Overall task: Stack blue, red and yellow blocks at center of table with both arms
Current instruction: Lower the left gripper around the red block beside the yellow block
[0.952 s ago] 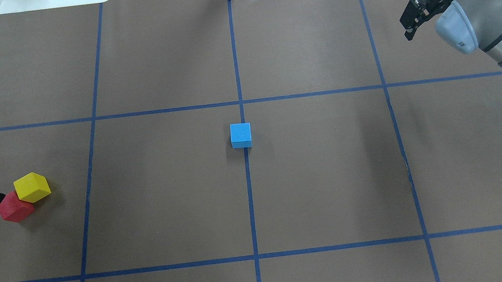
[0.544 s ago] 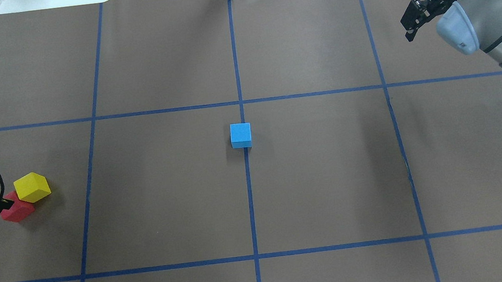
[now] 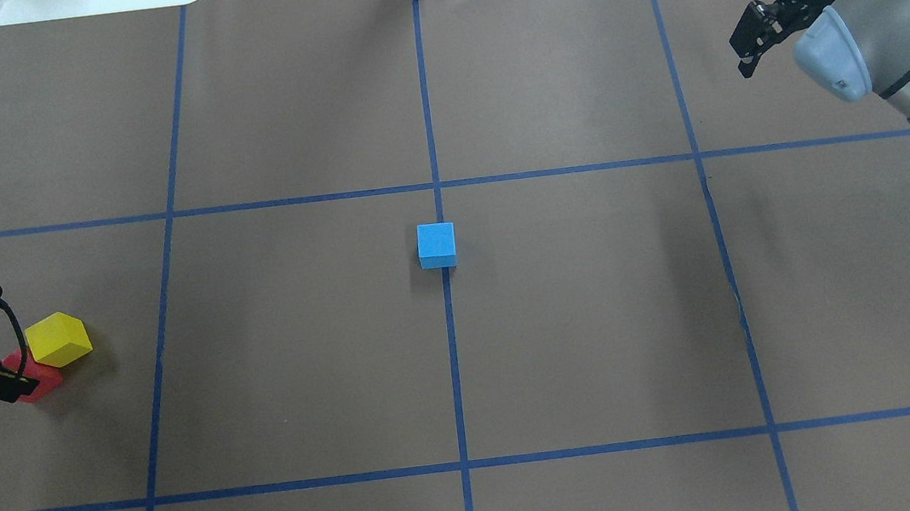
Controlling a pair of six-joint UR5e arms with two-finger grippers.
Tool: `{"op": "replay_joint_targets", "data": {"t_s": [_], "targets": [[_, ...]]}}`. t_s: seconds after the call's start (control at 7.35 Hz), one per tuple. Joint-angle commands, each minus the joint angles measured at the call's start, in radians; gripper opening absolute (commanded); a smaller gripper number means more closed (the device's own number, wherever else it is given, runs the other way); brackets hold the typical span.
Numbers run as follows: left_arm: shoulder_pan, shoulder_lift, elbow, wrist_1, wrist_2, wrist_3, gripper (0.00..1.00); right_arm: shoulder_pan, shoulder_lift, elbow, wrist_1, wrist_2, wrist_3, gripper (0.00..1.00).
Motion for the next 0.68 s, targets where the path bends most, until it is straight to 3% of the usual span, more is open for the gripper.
{"op": "replay_joint_targets", "data": {"t_s": [0.0, 0.54], "targets": [[0.011, -0.028, 0.043, 0.0, 0.0, 0.001, 0.99, 0.0, -0.001, 0.001, 0.0, 0.001, 0.002, 1.0], [0.028, -0.031, 0.074, -0.003, 0.0, 0.003, 0.99, -0.003, -0.001, -0.003, 0.0, -0.001, 0.004, 1.0]]}}
